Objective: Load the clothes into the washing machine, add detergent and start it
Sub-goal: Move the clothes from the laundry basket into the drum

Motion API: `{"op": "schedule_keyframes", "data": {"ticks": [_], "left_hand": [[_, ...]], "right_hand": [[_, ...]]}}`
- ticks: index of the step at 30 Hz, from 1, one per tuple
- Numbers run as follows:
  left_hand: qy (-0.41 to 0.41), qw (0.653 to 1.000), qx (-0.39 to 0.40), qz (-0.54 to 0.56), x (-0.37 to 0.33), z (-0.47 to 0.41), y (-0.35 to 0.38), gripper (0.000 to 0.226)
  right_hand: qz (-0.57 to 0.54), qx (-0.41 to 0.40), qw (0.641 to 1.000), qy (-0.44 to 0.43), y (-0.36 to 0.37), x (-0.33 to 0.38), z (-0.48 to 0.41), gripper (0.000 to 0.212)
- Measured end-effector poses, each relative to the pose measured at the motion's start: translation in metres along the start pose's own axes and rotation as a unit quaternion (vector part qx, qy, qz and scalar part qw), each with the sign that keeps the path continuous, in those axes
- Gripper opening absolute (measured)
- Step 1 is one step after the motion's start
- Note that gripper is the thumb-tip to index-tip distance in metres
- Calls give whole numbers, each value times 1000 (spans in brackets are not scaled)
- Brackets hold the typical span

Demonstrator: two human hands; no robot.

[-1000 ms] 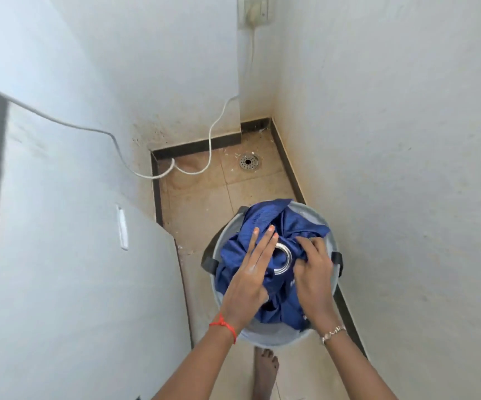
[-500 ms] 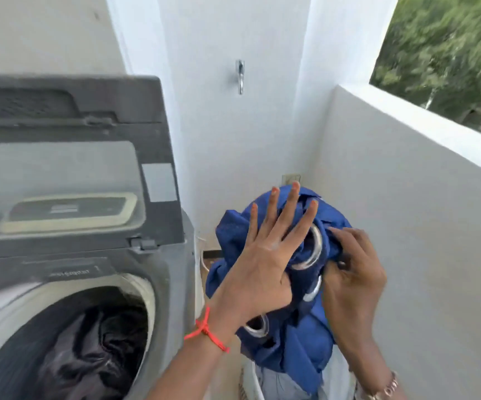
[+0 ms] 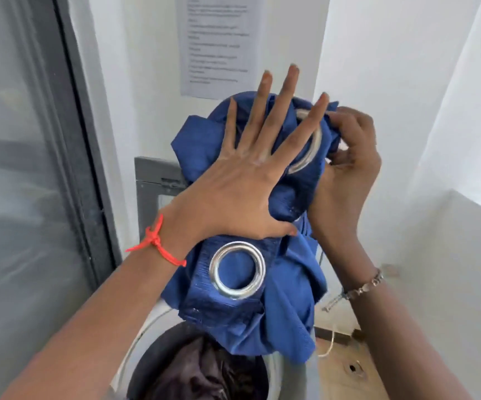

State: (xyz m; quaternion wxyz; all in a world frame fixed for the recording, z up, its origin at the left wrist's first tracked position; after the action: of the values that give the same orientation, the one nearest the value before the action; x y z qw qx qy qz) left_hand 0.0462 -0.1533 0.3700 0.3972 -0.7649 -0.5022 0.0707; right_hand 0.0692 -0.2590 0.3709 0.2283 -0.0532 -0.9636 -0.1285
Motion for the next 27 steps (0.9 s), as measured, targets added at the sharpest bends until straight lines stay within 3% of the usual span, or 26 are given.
{"op": "schedule_keyframes", "data": {"ticks": [7,12,14,17,19,22,24,27], "left_hand": [[-30,991,126,44,37,111,93,122],[-104,951,257,134,27,219,196,119],[-124,931,301,166,23,256,227,117],[-129,902,379,163,23,298,269,115],[-124,878,439,143,26,316,292,119],[-136,848,488,155,27,325,315,133],[-131,833,512,162,23,325,328,135],[-124,808,550,170,16,332,344,135]], "right_hand": [[60,141,981,119,47,-80,111,38],[166,240,930,221,53,-165,229,47],[204,310,892,258,55,-193,271,48],[290,424,806,295,54,-223,318,46],[376,470,763,238,55,-233,333,46],[457,550,679,165,57,-254,364,68],[461,585,641,186,56,-265,382,72],[447,668,552,221,52,-280,417,70]]}}
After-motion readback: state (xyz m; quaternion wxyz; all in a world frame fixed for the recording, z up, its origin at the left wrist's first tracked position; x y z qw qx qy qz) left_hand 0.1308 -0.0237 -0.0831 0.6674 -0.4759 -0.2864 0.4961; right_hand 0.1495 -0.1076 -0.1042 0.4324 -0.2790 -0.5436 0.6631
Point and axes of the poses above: each hand's wrist, its own z-axis away from the middle knuckle, its own y-axis out of the palm, x = y × z, the point moved 7 cm from there along -z, towards the middle knuckle, and after that the axes turned 4 degrees about y, right-handed, at the moved point
